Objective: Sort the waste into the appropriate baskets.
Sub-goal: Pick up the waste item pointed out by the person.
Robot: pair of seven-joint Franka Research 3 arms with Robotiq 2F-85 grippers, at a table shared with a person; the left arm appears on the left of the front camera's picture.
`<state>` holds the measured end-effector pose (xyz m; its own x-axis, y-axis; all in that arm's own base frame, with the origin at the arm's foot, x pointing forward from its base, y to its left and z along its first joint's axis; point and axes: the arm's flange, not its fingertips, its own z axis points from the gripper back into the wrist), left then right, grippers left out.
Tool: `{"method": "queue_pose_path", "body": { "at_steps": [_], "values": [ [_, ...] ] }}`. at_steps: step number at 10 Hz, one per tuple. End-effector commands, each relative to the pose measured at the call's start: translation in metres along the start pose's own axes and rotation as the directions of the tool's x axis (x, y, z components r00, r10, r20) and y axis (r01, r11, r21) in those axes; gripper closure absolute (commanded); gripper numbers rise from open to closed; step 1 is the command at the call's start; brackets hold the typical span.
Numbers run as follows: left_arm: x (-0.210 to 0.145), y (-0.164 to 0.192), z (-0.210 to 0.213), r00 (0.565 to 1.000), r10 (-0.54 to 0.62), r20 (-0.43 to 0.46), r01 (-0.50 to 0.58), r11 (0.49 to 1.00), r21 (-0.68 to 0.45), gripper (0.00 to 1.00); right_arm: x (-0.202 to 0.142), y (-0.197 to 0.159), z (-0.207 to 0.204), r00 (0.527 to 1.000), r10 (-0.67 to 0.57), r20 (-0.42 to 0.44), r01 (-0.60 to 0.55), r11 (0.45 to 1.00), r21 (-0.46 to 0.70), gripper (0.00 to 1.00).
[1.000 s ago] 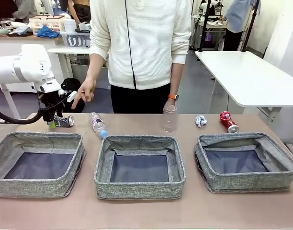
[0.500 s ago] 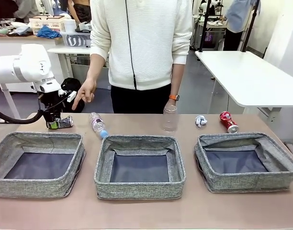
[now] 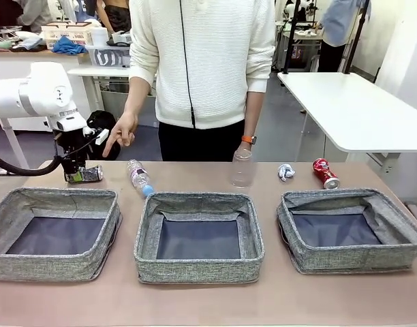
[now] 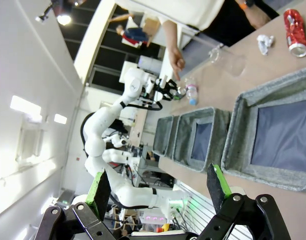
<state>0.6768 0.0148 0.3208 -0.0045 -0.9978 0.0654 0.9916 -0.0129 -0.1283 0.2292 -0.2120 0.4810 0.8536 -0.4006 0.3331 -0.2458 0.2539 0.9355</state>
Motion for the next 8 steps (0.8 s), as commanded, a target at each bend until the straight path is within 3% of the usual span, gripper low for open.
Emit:
{"method": "queue_pose_path", "body": {
  "at_steps": [1,2,4,6,7,8],
  "values": [
    [0.0,0.003,0.006,1.0,0.01,-0.013,-0.01,1.0,0.008,1.0,0.003,0.002,0.0,1.0,0.027,0.01,-0.027,0.999,0.019,0.0],
    [-0.002,0.0,0.014,1.0,0.027,0.013,-0.027,1.0,0.012,1.0,0.003,0.002,0.0,1.0,0.027,0.01,-0.027,0.999,0.019,0.0],
    [-0.002,-0.035,0.077,0.99,0.131,0.06,-0.136,0.986,0.098,1.0,0.003,0.002,0.0,1.0,0.027,0.01,-0.027,0.999,0.019,0.0],
    [0.014,-0.101,0.152,1.0,0.009,-0.025,-0.004,0.987,0.163,1.0,0.003,0.002,0.0,1.0,0.027,0.01,-0.027,0.999,0.019,0.0],
    [0.025,-0.134,0.179,0.988,-0.128,-0.091,0.138,0.984,0.11,1.0,0.003,0.002,0.0,1.0,0.027,0.01,-0.027,0.999,0.019,0.0],
    [0.039,-0.162,0.201,0.969,-0.142,-0.2,0.166,0.98,0.107,1.0,0.003,0.002,0.0,1.0,0.027,0.01,-0.027,0.999,0.019,0.0]
  ]
}}
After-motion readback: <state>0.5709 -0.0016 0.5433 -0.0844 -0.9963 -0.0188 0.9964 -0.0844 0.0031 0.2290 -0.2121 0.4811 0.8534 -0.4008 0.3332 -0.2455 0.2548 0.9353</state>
